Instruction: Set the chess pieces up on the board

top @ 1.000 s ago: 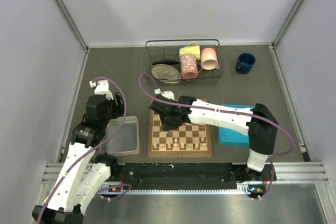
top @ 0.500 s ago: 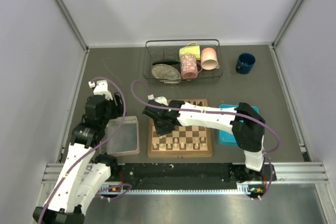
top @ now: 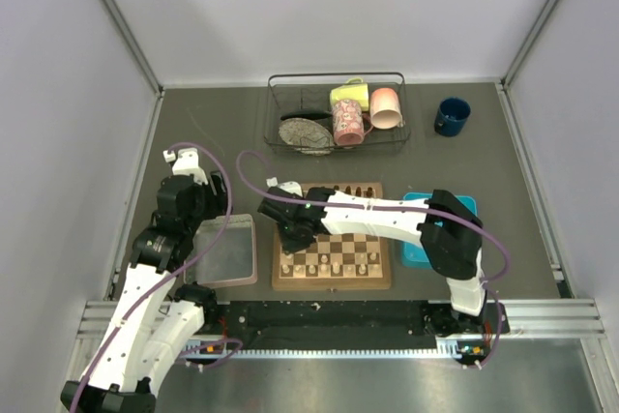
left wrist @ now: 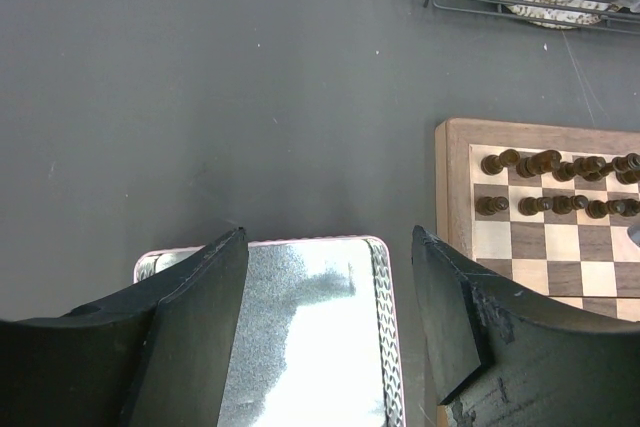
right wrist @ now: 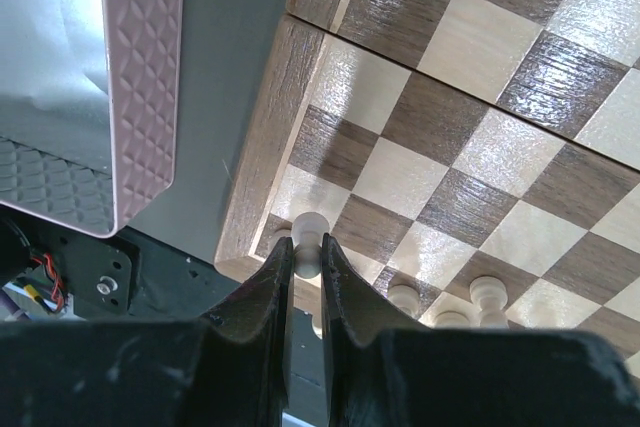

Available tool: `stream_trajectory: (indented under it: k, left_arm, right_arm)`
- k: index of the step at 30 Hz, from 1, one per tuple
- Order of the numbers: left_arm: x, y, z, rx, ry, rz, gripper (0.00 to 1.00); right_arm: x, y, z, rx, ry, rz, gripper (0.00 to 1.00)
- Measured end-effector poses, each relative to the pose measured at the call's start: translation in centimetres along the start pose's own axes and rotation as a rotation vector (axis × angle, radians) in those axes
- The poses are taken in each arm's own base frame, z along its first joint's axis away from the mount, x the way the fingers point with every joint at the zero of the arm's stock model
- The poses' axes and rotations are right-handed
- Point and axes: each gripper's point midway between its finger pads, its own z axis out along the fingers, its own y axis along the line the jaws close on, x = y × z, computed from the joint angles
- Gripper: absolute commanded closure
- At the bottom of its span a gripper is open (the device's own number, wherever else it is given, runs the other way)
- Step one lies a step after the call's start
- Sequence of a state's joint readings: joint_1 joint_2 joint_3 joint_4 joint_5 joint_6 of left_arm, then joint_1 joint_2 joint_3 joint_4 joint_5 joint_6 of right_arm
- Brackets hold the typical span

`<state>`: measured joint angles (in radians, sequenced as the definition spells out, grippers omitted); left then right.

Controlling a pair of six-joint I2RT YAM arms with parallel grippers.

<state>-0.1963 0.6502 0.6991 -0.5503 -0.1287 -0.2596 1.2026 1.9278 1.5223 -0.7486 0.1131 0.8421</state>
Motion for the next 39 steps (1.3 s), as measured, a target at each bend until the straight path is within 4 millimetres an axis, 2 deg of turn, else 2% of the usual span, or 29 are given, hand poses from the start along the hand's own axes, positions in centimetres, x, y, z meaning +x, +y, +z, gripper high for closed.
stream_trajectory:
  k: [19, 39]
  left_arm:
    - [0.0, 0.0, 0.0, 0.000, 0.001, 0.000, 0.29]
    - [0.0, 0.0, 0.0, 0.000, 0.000, 0.000, 0.28]
  right_arm:
    - [0.7, -0.1, 1.6, 0.015, 0.029, 0.005, 1.00]
    - [0.5, 0.2, 1.7, 0.006, 0.024, 0.015, 1.00]
